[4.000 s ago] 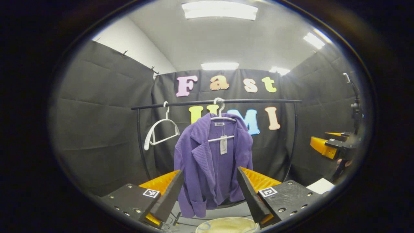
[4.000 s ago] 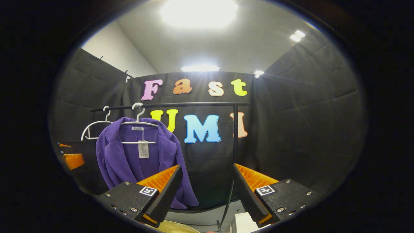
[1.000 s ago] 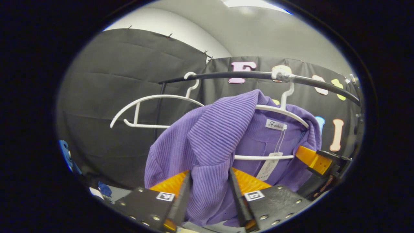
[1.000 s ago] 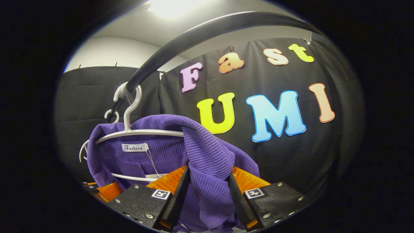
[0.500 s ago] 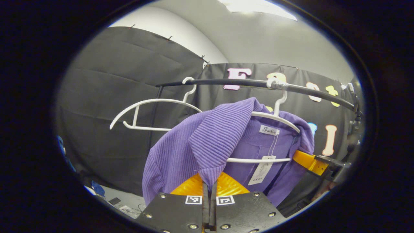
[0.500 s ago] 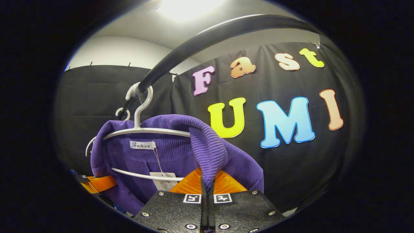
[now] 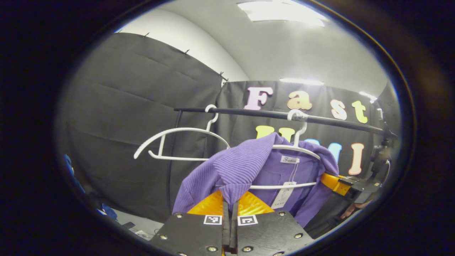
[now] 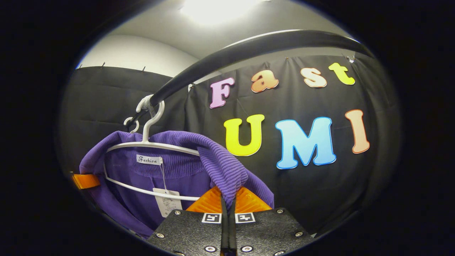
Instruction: Grasp the clothes on the hanger with both hands and then place them into the laundry hamper below.
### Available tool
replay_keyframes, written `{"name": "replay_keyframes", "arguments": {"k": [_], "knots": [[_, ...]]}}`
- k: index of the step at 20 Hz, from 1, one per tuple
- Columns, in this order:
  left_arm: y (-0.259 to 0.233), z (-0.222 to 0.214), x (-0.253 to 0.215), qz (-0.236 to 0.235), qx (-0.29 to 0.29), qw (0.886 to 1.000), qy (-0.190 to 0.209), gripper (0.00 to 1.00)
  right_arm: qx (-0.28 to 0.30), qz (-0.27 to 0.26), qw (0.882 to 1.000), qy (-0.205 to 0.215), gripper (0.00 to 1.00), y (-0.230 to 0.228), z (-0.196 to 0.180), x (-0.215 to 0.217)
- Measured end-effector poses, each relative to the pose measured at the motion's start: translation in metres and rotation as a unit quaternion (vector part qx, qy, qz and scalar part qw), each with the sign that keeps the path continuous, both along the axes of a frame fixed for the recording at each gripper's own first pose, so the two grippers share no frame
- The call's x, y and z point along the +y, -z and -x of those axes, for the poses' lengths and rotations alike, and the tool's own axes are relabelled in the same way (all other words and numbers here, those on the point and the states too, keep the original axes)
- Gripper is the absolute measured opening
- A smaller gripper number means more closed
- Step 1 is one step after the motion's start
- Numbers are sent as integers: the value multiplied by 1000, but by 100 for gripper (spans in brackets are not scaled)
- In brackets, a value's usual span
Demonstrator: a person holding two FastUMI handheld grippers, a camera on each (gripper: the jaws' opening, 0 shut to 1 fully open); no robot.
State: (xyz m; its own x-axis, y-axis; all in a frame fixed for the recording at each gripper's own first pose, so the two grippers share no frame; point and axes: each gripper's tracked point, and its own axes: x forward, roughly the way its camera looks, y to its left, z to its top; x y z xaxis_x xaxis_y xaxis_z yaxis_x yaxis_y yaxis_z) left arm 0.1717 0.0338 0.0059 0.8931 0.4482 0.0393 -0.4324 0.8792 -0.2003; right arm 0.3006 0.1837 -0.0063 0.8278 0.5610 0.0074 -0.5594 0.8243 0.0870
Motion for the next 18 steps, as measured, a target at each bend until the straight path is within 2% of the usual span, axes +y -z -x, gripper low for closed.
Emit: {"name": "replay_keyframes", "arguments": {"k": [1, 2, 3, 4, 9, 13, 14, 15, 16, 17, 18], "knots": [[-4, 3, 5, 2, -5, 1000, -1, 5, -4, 1, 1000, 8, 0, -2, -2, -3], [-8, 6, 9, 3, -10, 1000, -2, 5, -8, 2, 1000, 15, 0, -4, -4, -6], [-11, 9, 15, 3, -15, 1000, -3, 1, -14, 5, 1000, 22, 0, -6, -3, -8], [-16, 12, 20, 2, -20, 1000, -3, 5, -21, 9, 999, 29, 0, -9, -3, -10], [-38, 24, 38, -13, -41, 999, -2, 5, -60, 28, 996, 60, 0, -23, 2, -21], [-59, 31, 62, -34, -53, 998, -12, 5, -76, 35, 994, 69, 0, -34, 8, -22], [-63, 33, 68, -36, -57, 998, -14, 1, -80, 36, 994, 70, 0, -36, 8, -22], [-68, 41, 80, -37, -59, 997, -17, 5, -83, 37, 993, 71, 0, -38, 10, -21], [-72, 47, 88, -38, -61, 997, -18, 5, -86, 37, 993, 71, 0, -40, 14, -19], [-75, 50, 98, -39, -62, 997, -20, 1, -88, 38, 993, 71, 0, -43, 20, -15], [-77, 52, 104, -41, -63, 997, -18, 1, -90, 39, 993, 71, 0, -46, 25, -13]]}}
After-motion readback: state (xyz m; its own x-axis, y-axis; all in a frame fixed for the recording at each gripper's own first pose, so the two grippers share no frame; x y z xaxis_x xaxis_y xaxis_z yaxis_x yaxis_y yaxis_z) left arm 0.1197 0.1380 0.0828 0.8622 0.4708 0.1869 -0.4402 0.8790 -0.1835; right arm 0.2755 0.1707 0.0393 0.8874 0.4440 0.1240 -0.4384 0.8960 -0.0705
